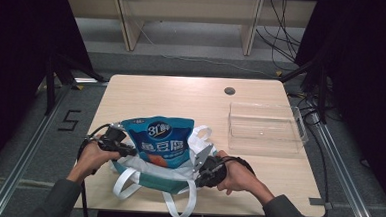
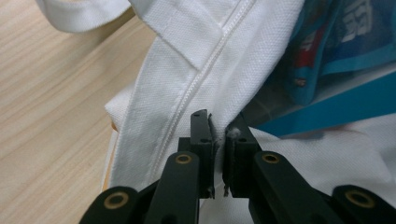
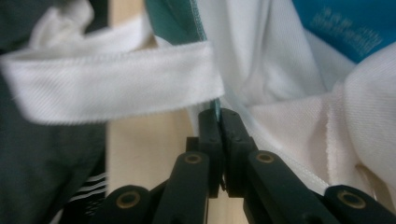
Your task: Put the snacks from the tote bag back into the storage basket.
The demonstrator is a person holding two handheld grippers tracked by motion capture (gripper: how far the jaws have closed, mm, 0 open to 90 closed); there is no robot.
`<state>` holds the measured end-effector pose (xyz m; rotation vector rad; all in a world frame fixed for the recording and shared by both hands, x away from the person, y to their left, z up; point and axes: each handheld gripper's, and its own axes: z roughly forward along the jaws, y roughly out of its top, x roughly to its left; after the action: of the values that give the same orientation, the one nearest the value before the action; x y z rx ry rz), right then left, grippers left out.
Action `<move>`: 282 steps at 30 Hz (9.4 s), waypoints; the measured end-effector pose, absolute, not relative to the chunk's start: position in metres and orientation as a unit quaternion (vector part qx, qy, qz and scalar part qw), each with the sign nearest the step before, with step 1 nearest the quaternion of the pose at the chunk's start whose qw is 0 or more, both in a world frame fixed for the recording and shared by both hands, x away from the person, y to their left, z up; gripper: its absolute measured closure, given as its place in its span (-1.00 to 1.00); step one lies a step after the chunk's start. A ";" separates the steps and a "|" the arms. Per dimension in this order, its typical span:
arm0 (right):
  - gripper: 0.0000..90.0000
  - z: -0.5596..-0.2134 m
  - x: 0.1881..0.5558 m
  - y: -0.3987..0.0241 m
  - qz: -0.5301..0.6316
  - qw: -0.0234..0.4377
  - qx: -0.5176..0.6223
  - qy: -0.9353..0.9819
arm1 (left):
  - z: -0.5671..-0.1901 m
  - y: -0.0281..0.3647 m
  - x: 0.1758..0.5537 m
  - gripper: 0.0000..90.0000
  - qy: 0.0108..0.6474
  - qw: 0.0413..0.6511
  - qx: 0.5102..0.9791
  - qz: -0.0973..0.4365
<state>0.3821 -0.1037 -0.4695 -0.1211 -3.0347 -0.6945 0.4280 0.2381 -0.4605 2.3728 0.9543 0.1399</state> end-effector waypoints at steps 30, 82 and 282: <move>0.53 -0.415 0.414 -0.134 -0.347 -0.044 -0.173 -0.920 | -0.416 0.249 0.390 0.64 0.407 0.408 0.814 0.069; 0.05 -0.417 0.480 -0.143 -0.366 -0.080 -0.342 -0.862 | -0.465 0.207 0.349 0.10 0.349 0.327 0.874 0.090; 1.00 -0.229 0.511 -0.254 -0.181 -0.165 -0.147 -0.958 | -0.453 0.249 0.318 -0.57 0.390 0.331 0.846 0.148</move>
<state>0.5105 -0.2537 -0.2286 -0.5170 -3.3754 -0.6361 0.3184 0.2486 -0.4527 2.2123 1.0204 0.3869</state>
